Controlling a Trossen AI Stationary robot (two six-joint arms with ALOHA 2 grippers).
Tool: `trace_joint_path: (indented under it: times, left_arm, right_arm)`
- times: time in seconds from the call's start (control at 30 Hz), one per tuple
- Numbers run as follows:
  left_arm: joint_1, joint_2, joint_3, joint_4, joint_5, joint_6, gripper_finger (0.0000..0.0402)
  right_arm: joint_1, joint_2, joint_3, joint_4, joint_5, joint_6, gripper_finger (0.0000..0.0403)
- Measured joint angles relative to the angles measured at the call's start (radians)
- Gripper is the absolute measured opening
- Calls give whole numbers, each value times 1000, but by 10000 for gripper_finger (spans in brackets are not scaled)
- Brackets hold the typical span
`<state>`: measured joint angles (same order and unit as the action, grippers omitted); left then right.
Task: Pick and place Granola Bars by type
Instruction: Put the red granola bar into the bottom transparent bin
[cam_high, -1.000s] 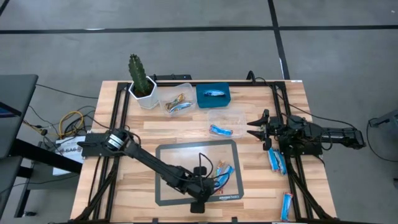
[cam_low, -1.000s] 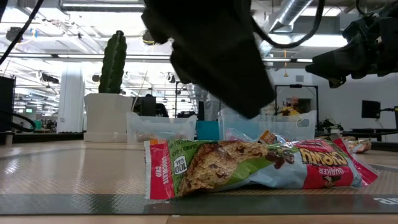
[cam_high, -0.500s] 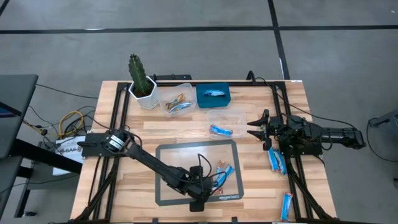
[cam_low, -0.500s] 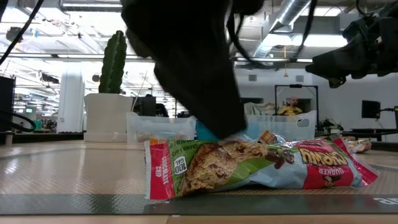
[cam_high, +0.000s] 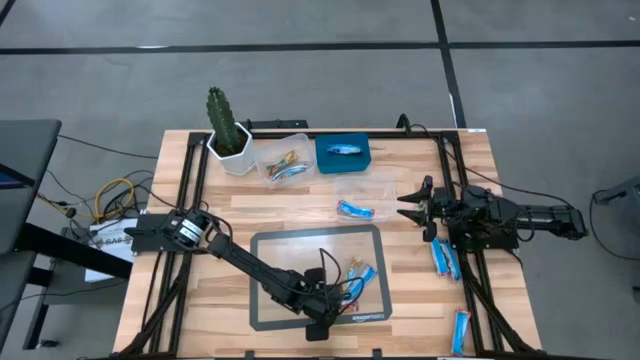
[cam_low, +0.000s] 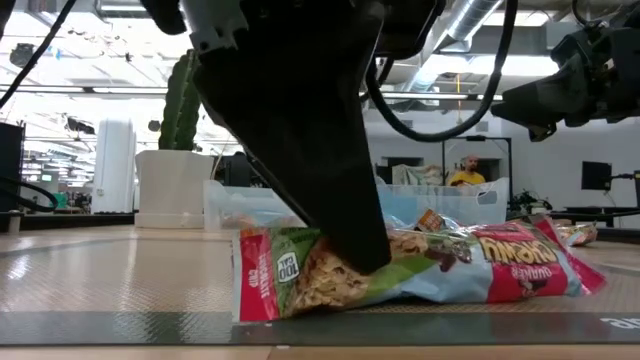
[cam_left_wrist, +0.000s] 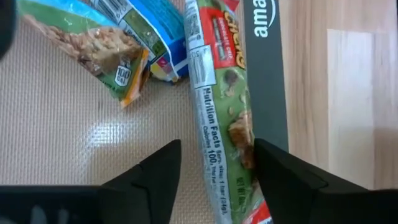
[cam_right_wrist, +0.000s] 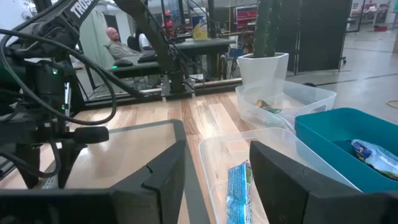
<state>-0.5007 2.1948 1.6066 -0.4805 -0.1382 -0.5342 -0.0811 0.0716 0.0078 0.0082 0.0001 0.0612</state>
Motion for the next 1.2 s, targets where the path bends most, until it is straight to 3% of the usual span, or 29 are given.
trace_joint_path:
  times: [0.67, 1.2]
  left_arm:
    - [-4, 0, -14, 25, 1, 13, 30]
    - [-39, -68, 10, 26, -1, 42, 31]
  right_arm:
    - [0, 0, 0, 0, 0, 0, 170]
    - [0, 0, 0, 0, 0, 0, 170]
